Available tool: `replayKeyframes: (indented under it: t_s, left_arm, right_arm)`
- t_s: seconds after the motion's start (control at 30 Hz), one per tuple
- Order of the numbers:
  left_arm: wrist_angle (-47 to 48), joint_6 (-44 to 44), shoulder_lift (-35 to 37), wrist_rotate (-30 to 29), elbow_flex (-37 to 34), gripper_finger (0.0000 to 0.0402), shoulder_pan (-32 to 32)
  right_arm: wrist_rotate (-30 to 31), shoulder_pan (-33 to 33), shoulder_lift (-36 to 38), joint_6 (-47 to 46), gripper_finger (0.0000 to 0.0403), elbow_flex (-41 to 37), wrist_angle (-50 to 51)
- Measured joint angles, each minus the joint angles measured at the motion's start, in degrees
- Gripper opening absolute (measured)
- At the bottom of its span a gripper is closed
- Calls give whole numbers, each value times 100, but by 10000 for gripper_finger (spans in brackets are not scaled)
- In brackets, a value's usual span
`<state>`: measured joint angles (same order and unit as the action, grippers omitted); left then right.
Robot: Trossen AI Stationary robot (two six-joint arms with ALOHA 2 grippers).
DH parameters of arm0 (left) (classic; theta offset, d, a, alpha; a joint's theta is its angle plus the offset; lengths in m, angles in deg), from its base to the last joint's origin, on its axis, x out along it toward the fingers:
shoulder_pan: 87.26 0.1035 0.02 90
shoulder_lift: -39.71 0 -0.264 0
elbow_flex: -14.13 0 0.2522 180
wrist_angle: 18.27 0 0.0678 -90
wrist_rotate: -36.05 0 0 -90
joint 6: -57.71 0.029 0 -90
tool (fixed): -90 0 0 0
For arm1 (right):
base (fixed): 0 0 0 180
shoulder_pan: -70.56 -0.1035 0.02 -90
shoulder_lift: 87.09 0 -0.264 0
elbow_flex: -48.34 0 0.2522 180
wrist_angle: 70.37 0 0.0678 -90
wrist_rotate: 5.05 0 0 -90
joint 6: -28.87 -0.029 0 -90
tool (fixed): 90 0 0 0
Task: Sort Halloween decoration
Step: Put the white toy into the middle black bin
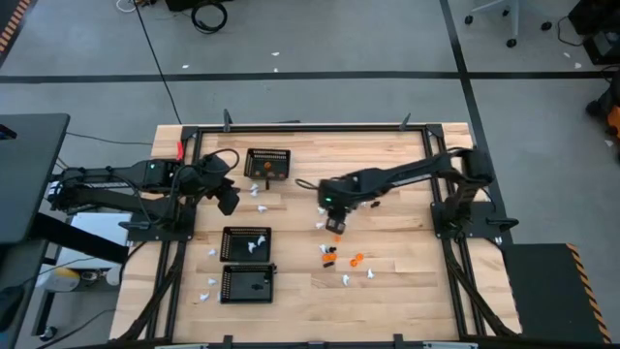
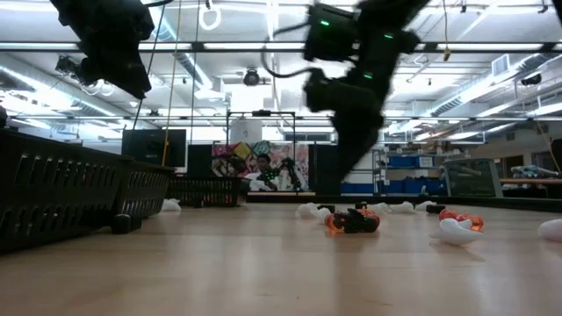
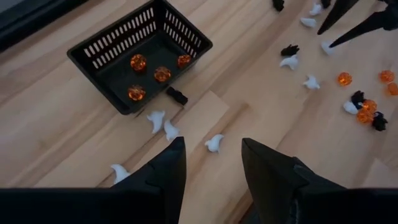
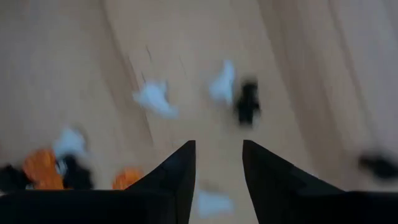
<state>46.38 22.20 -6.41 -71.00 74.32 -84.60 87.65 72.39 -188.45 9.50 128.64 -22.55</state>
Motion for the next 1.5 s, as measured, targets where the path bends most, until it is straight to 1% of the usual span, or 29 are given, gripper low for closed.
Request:
replayKeyframes:
  t_s: [0.1, 0.17, 0.23, 0.3, 0.37, 0.47, 0.6, 0.7, 0.83, 1.2, 1.3, 1.5]
  left_arm:
    - [-12, 40, 1, -89, 0, 162, 0]
    - [-16, 42, 1, -132, 0, 162, 0]
    - [-13, 42, 1, -132, 0, 162, 0]
    - [-8, 40, 1, -132, 0, 162, 0]
    - [-12, 39, 1, -132, 0, 162, 0]
    - [-10, 33, 1, -132, 0, 162, 0]
    - [-6, 25, 1, -132, 0, 162, 0]
    - [-6, 11, 1, -132, 0, 162, 0]
    - [-6, 11, 1, -132, 0, 162, 0]
    - [-6, 13, 1, -132, 0, 162, 0]
    - [-6, 13, 1, -132, 0, 162, 0]
    - [-3, 16, 1, -132, 0, 162, 0]
  right_arm:
    - [-275, 6, 307, -398, 150, -698, -370]
    - [-464, 3, 418, -533, 164, -1009, -613]
    - [-655, -30, 437, -595, 183, -1190, -747]
    - [-708, -85, 413, -582, 204, -1263, -737]
    - [-595, -162, 409, -487, 225, -1279, -748]
    - [-170, -306, 409, -158, 250, -1279, -750]
    - [145, -502, 409, 434, 268, -1325, -832]
    - [176, -573, 407, 632, 266, -1471, -964]
    - [129, -580, 401, 601, 250, -1671, -1216]
    - [298, -553, 398, 771, 207, -1677, -1658]
    - [361, -479, 398, 750, 199, -1677, -1727]
    - [366, -278, 311, 744, 189, -1674, -2247]
